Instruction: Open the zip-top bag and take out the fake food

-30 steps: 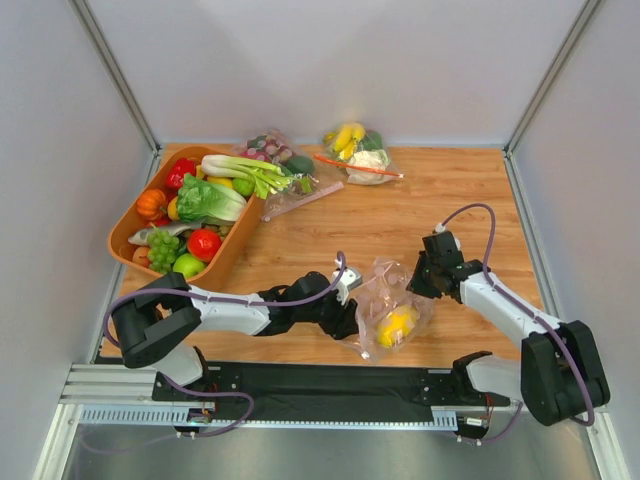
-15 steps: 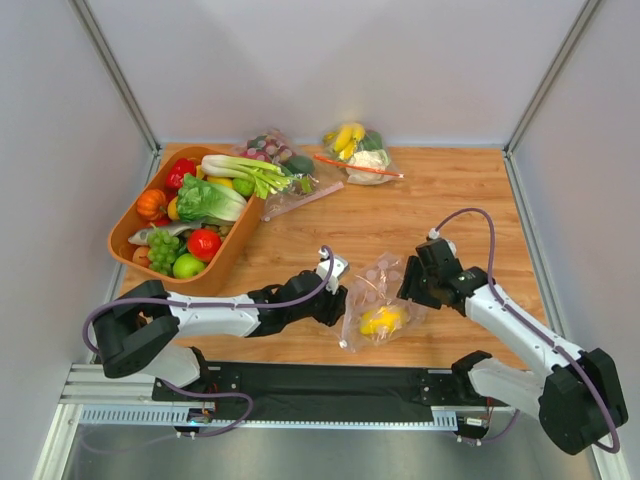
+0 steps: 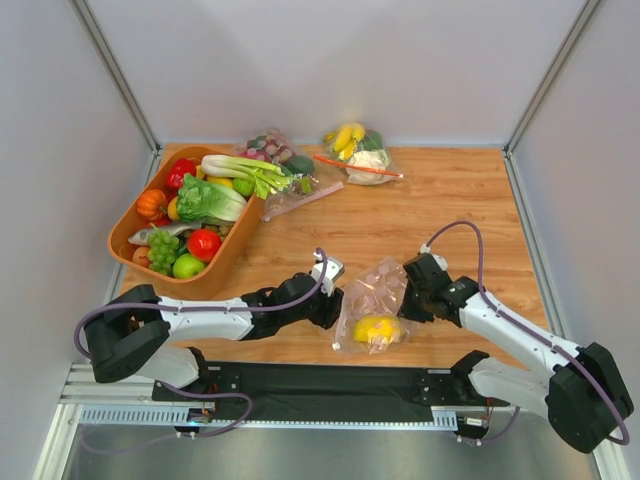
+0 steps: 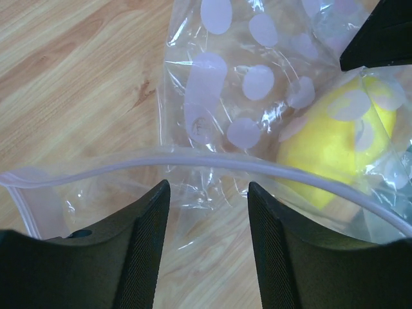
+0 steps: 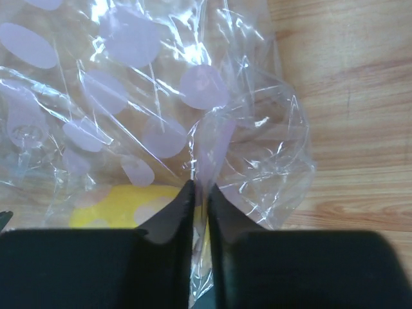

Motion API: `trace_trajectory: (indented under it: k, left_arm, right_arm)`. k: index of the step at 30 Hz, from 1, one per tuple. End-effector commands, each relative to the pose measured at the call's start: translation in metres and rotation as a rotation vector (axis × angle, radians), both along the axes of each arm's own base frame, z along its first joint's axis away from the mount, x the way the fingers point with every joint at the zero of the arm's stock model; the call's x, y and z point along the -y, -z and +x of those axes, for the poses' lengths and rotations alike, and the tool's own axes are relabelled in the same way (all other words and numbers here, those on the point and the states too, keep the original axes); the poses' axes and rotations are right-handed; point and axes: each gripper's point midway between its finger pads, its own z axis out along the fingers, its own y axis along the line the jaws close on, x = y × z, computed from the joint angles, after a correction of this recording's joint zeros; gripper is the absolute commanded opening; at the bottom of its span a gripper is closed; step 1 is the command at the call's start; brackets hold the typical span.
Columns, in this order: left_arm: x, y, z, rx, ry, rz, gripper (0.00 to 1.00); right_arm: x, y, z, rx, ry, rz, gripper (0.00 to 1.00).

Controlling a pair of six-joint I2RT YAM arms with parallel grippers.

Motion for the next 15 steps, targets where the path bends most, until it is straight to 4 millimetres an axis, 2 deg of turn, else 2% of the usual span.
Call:
trace_trajectory:
  k: [1, 4, 7, 15]
  left_arm:
    - [0.01, -0.019, -0.007, 0.018, 0.044, -0.101, 0.59]
    - [0.015, -0.024, -0.019, 0.008, 0.093, -0.154, 0.6]
    - [0.017, -0.034, -0.034, -0.001, 0.15, -0.209, 0.61]
    - [0.018, -0.034, -0.062, -0.037, 0.285, -0.247, 0.62]
  right_arm:
    - [0.001, 0.005, -0.004, -0.005, 0.038, 0.012, 0.08]
    - [-0.005, 0.009, -0.002, -0.005, 0.055, 0.049, 0.0]
    - [-0.012, 0.01, 0.004, 0.012, 0.086, 0.089, 0.0]
    - [-0.024, 0.011, 0.022, 0.038, 0.114, 0.121, 0.0]
